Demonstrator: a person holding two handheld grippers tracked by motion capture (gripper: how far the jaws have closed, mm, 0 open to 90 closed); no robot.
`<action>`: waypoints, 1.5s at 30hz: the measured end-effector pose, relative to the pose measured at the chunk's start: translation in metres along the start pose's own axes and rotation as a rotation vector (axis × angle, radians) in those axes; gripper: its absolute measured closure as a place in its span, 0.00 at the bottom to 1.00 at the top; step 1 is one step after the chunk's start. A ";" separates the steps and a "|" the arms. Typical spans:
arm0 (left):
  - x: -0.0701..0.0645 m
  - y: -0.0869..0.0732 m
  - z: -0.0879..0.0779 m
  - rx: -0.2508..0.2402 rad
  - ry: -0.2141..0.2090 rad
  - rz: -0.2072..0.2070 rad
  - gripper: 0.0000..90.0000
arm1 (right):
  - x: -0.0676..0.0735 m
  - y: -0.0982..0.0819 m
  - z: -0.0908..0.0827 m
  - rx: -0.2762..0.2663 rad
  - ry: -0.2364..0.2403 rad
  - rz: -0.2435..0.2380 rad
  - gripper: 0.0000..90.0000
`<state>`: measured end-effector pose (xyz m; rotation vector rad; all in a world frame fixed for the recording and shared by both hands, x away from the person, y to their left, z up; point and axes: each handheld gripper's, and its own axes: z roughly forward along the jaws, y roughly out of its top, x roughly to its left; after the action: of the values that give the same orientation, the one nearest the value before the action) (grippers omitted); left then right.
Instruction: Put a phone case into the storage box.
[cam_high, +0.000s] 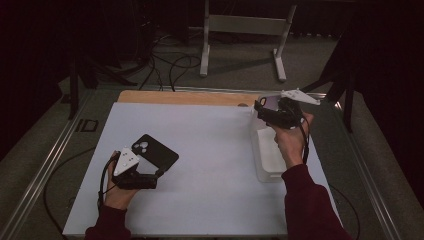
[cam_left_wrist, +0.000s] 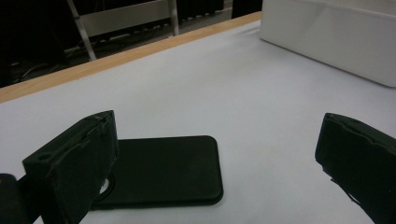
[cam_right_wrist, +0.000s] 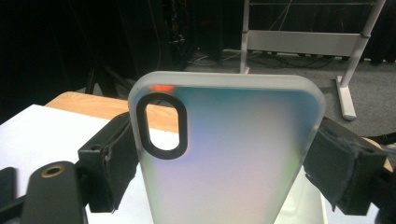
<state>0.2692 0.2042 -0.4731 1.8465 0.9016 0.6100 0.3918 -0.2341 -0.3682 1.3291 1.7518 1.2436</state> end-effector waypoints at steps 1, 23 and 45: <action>0.000 -0.001 -0.001 -0.002 0.002 -0.001 0.00 | -0.001 0.000 0.001 0.000 -0.004 0.003 0.19; 0.010 -0.011 -0.018 -0.016 0.030 -0.033 0.00 | -0.018 0.008 0.020 0.003 -0.099 0.039 0.18; 0.010 -0.012 -0.020 -0.031 0.028 -0.050 0.00 | -0.036 -0.001 0.056 0.061 -0.199 0.071 0.18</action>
<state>0.2569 0.2264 -0.4752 1.7864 0.9483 0.6170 0.4512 -0.2502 -0.3924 1.5069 1.6268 1.0626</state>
